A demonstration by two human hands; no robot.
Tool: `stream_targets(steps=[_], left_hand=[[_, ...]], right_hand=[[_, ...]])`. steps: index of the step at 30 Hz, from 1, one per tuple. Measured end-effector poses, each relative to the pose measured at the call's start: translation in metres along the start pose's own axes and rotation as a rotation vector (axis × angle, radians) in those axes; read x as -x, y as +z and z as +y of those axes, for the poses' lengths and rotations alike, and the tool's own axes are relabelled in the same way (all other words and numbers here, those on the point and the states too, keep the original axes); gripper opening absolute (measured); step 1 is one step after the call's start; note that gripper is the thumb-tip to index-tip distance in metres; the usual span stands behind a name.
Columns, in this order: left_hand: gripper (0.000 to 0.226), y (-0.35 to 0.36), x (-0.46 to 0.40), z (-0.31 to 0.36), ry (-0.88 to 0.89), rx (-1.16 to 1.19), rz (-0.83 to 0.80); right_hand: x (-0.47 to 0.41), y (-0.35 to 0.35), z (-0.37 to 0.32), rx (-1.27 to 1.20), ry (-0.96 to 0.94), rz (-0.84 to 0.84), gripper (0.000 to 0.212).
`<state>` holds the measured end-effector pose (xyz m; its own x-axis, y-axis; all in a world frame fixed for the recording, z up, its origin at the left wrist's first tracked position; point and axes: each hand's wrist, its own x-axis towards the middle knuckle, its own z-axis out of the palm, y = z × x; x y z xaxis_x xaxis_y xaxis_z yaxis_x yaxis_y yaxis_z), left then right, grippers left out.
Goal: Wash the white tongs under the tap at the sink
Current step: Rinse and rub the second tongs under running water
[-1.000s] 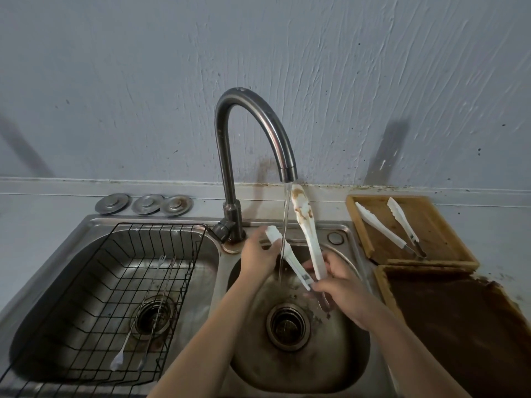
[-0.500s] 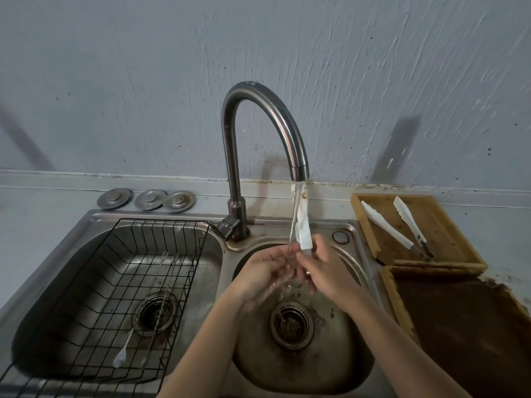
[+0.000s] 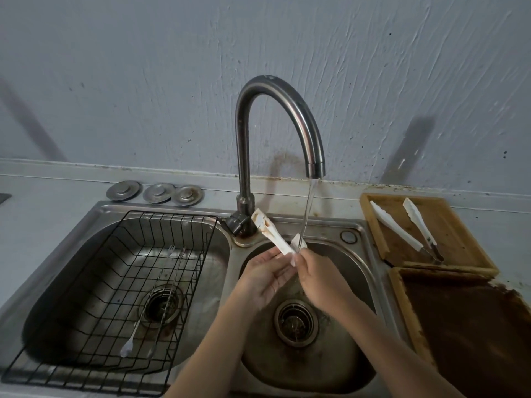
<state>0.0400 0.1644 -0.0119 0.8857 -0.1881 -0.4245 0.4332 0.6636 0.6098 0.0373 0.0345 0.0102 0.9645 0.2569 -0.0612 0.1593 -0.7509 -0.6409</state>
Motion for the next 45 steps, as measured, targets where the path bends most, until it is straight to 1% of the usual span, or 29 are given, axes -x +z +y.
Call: stream_targets(steps=[3, 6, 11, 14, 17, 21, 23, 27, 28, 31, 33, 35, 37, 38, 40, 43, 45], left_hand=[[0.015, 0.005, -0.003, -0.003, -0.030, 0.046, 0.013], [0.023, 0.011, -0.006, -0.011, -0.054, 0.093, 0.066], [0.027, 0.019, -0.004, -0.028, -0.099, -0.051, 0.034], [0.026, 0.015, -0.009, -0.026, -0.120, 0.039, 0.100], [0.028, 0.008, -0.015, -0.025, -0.139, 0.119, 0.129], [0.046, 0.010, -0.014, -0.040, -0.176, 0.015, 0.102], [0.042, 0.007, -0.014, -0.037, -0.173, 0.007, 0.128], [0.039, -0.011, -0.018, -0.021, -0.118, 0.219, 0.193], [0.038, -0.011, -0.017, -0.022, -0.115, 0.199, 0.193], [0.035, -0.003, -0.010, -0.033, -0.162, -0.010, 0.154], [0.035, 0.001, -0.007, -0.036, -0.165, -0.035, 0.147], [0.034, 0.001, -0.009, -0.029, -0.146, 0.083, 0.171], [0.043, 0.000, -0.012, -0.023, -0.137, 0.234, 0.208], [0.047, -0.001, -0.014, -0.022, -0.131, 0.263, 0.220], [0.045, 0.002, -0.012, -0.022, -0.140, 0.265, 0.201], [0.029, 0.000, -0.005, -0.023, -0.115, 0.245, 0.101], [0.037, -0.006, -0.005, -0.020, -0.064, 0.196, 0.037]], right_hand=[[0.012, -0.007, 0.013, -0.081, -0.018, -0.042, 0.028], [0.022, -0.015, 0.024, -0.068, -0.020, -0.072, 0.026], [0.032, -0.026, 0.042, -0.131, 0.018, -0.088, 0.028], [0.043, -0.032, 0.054, -0.160, 0.030, -0.140, 0.027], [0.049, -0.033, 0.062, -0.188, 0.029, -0.153, 0.028], [0.051, -0.032, 0.062, -0.245, 0.047, -0.181, 0.029], [0.054, -0.037, 0.063, -0.255, 0.051, -0.225, 0.029], [0.058, -0.043, 0.064, -0.302, 0.071, -0.290, 0.030], [0.058, -0.043, 0.063, -0.302, 0.076, -0.300, 0.030], [0.057, -0.041, 0.063, -0.286, 0.085, -0.331, 0.030], [0.058, -0.041, 0.064, -0.285, 0.090, -0.354, 0.029], [0.060, -0.044, 0.064, -0.306, 0.092, -0.363, 0.029], [0.062, -0.046, 0.065, -0.350, 0.095, -0.374, 0.028], [0.063, -0.047, 0.066, -0.374, 0.097, -0.378, 0.027], [0.063, -0.048, 0.069, -0.412, 0.108, -0.382, 0.025], [0.065, -0.050, 0.074, -0.445, 0.140, -0.389, 0.026], [0.066, -0.052, 0.077, -0.466, 0.151, -0.396, 0.026]])
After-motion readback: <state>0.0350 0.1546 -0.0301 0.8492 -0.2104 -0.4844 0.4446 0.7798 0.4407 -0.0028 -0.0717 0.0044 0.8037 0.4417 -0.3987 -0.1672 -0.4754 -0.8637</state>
